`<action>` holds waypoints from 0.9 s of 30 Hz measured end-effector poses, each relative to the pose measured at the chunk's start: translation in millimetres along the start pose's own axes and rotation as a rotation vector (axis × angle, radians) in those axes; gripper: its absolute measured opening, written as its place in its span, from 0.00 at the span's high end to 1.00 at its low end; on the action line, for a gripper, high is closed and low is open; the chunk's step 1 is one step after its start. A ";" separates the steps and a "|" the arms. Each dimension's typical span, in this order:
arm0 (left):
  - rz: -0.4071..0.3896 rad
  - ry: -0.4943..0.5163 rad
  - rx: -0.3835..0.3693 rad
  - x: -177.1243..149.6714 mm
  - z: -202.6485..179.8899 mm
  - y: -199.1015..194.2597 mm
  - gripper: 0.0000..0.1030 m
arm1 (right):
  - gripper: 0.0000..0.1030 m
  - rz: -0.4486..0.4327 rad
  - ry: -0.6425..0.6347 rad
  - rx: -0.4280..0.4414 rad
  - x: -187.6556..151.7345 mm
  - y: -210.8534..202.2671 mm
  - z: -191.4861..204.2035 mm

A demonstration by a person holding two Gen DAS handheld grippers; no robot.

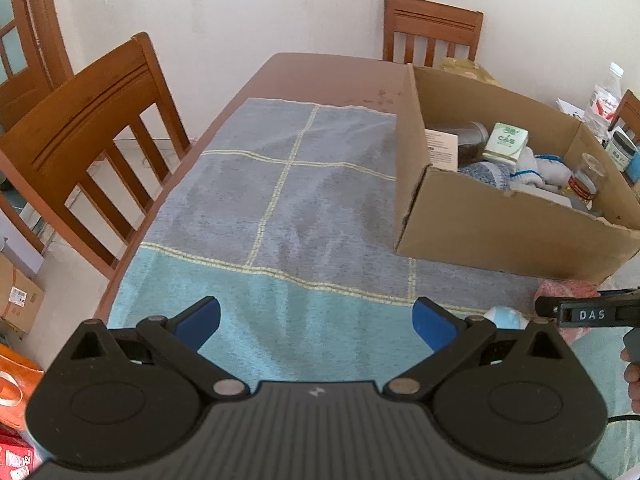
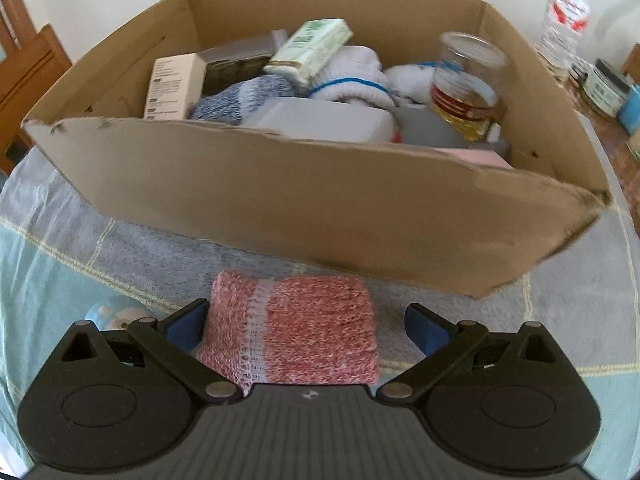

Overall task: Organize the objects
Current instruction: 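Grasp the pink knit sock with the right gripper while the left grasps the light-blue plush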

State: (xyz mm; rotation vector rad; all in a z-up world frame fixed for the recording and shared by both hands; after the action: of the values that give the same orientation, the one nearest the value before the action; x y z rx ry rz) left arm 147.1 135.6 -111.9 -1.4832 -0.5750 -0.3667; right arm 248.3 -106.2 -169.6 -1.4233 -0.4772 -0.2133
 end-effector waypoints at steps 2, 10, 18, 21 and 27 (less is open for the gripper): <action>0.001 0.006 -0.011 0.7 -3.5 0.5 0.01 | 0.00 0.001 0.035 -0.023 -2.0 -2.5 -9.5; 0.006 0.040 -0.053 1.5 -22.7 4.8 0.01 | 0.00 -0.014 0.121 -0.128 -10.0 -15.0 -58.2; 0.015 0.087 -0.121 -1.1 -51.9 7.1 0.01 | 0.00 -0.021 0.030 -0.056 -18.4 -28.5 -58.5; 0.019 0.115 -0.140 -4.8 -66.2 8.4 0.01 | 0.00 -0.009 -0.029 -0.032 -24.6 -26.8 -52.3; 0.049 0.184 -0.153 -15.8 -91.5 16.0 0.01 | 0.00 0.027 -0.102 -0.024 -36.0 -15.7 -47.1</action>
State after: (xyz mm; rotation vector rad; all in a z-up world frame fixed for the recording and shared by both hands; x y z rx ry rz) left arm 155.7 44.2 -133.3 -1.5871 -0.3701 -0.5122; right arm 218.8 -159.6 -174.8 -1.4677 -0.5409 -0.1253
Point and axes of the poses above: each gripper's, at about its wrist camera, not at the fingertips, and y roughly the way its jaws point, z to its left, x to its top, the point moved 5 cm from there along y, roughly the way its jaws point, and after that the axes turned 2 degrees about z, right-handed, at the moved point
